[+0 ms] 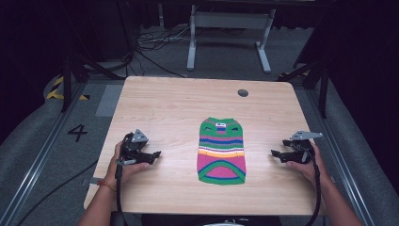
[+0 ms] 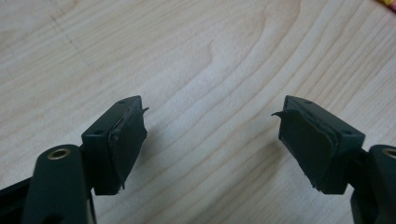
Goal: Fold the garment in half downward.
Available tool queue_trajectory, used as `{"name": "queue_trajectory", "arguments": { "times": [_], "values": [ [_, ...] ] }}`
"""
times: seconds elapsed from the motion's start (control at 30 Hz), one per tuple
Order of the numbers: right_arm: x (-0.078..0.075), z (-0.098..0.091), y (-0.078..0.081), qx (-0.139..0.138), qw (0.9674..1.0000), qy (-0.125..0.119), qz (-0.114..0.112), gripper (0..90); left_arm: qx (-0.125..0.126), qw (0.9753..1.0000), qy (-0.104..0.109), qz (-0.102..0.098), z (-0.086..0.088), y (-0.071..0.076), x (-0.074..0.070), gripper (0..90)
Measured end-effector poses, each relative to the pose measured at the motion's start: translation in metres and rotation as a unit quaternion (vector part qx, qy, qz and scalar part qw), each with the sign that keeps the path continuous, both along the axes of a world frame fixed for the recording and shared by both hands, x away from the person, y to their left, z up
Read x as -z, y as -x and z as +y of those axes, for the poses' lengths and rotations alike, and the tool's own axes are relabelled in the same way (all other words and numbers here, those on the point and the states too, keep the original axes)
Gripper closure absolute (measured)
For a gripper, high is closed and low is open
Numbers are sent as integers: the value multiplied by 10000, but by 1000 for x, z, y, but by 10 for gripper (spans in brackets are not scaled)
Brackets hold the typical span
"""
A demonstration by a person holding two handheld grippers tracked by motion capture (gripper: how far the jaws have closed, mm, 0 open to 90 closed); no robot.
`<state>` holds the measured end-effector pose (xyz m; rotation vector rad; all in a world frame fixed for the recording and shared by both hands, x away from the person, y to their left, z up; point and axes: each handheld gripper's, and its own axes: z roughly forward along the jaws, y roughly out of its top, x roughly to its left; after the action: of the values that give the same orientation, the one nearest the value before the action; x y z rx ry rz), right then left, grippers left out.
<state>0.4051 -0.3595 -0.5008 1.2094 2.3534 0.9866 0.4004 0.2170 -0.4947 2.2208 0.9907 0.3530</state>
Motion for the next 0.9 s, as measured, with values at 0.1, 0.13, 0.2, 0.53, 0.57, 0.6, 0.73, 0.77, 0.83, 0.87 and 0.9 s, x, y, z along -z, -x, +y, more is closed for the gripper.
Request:
{"name": "queue_trajectory", "arguments": {
  "times": [0.1,0.13,0.2,0.53,0.57,0.6,0.73,0.77,0.83,0.87,0.9],
  "values": [
    [-5,4,1,-96,9999,-37,12,286,123,9999,-63,-14,-3,-1,-3,265],
    [-5,4,1,-96,9999,-37,12,286,123,9999,-63,-14,-3,-1,-3,276],
    [-10,7,0,-140,9999,-76,-22,296,181,9998,-26,26,-4,-4,-7,304],
    [-30,23,-9,-310,9994,-50,-145,340,389,9991,-50,-153,-25,-24,-28,321],
    [-31,25,-11,-339,9993,-62,-115,343,413,9990,-50,-150,-28,-26,-29,322],
    [-32,27,-13,-359,9993,-47,-114,353,444,9988,-90,-178,-31,-29,-31,326],
    [-35,38,-22,-476,9988,9,-95,373,490,9985,-48,-257,-43,-39,-37,338],
    [-36,41,-24,-485,9988,28,-97,374,528,9983,-66,-249,-46,-42,-38,343],
    [-36,44,-27,-494,9987,51,-104,374,560,9980,-61,-295,-51,-46,-39,341],
    [-37,47,-31,-518,9986,43,-130,383,603,9976,-45,-344,-58,-50,-39,341],
    [-37,52,-35,-528,9985,92,-115,382,639,9975,-42,-288,-61,-53,-39,346]
  ]
}}
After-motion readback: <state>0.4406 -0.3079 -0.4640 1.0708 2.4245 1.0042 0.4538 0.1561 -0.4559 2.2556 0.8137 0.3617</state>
